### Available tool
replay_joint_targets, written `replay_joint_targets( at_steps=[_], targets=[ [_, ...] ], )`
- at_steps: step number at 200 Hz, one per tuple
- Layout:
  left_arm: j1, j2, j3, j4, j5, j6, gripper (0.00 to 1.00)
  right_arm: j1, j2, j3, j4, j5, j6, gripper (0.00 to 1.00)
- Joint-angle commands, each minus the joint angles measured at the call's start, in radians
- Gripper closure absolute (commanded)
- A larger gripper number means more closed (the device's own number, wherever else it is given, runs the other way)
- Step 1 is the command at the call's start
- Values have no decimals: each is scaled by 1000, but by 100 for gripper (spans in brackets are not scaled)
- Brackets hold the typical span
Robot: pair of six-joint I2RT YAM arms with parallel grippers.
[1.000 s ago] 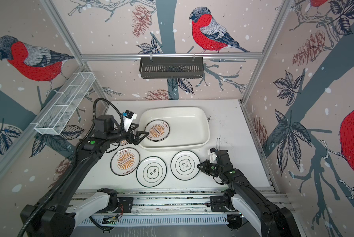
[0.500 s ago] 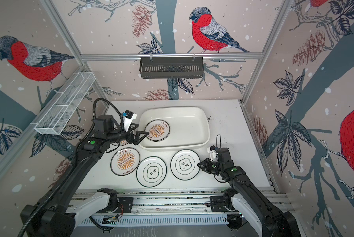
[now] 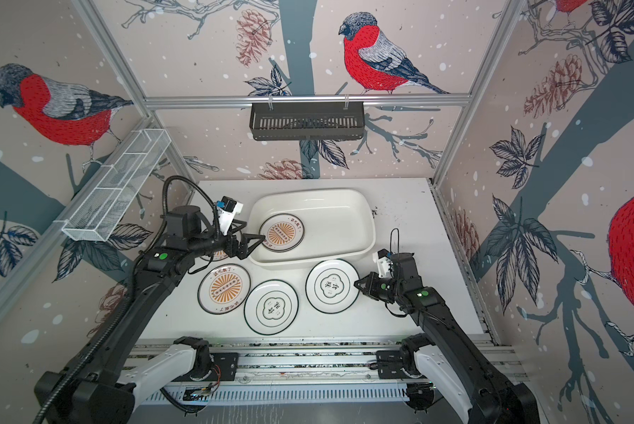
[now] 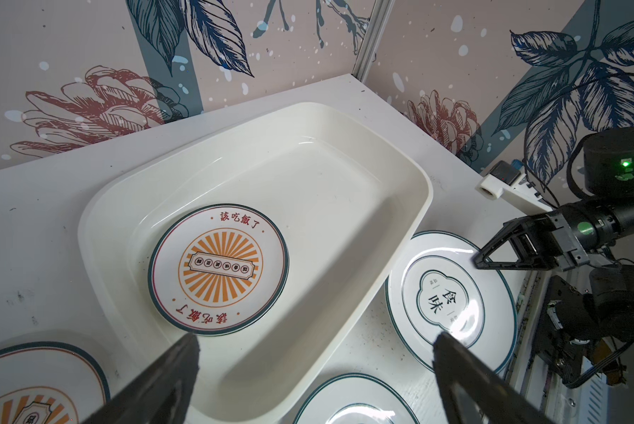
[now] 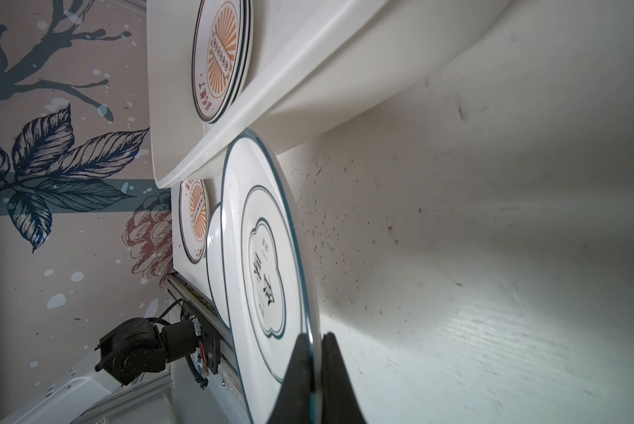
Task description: Place the plates into the plastic bin on the countertop
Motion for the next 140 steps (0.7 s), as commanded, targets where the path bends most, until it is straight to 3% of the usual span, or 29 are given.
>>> replay_joint_targets(
  at_steps=[1, 88, 140],
  targets=[
    [0, -4, 10, 35, 25, -15, 2, -5, 29, 45, 75, -65, -27, 98],
    [0, -2, 10, 38, 34, -18, 2, -13, 62, 60, 43, -87, -62, 98],
    [4, -14, 10, 36, 35, -19, 2, -47, 130, 200, 48, -87, -89, 97]
  ],
)
